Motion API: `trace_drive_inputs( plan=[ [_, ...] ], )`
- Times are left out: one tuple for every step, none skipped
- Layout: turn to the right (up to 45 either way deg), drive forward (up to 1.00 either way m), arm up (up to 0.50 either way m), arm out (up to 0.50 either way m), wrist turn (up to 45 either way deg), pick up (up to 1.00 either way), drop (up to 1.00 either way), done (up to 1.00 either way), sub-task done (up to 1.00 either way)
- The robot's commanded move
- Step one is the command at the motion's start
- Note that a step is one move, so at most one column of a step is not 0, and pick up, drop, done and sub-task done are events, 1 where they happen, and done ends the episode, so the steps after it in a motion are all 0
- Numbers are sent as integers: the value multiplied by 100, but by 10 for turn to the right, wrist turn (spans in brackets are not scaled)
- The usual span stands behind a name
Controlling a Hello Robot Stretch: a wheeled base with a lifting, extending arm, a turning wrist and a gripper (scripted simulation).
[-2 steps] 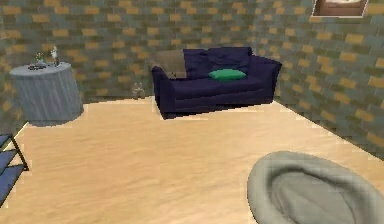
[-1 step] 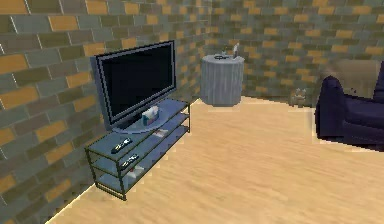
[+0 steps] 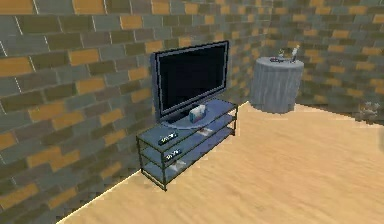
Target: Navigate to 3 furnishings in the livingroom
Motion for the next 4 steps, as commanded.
trace_drive_inputs(
  plan=[
    [0,55,0,0,0,0,0,0,0],
    [0,0,0,0,0,0,0,0,100],
    [450,0,0,0,0,0,0,0,0],
    [60,0,0,0,0,0,0,0,0]
  ],
)
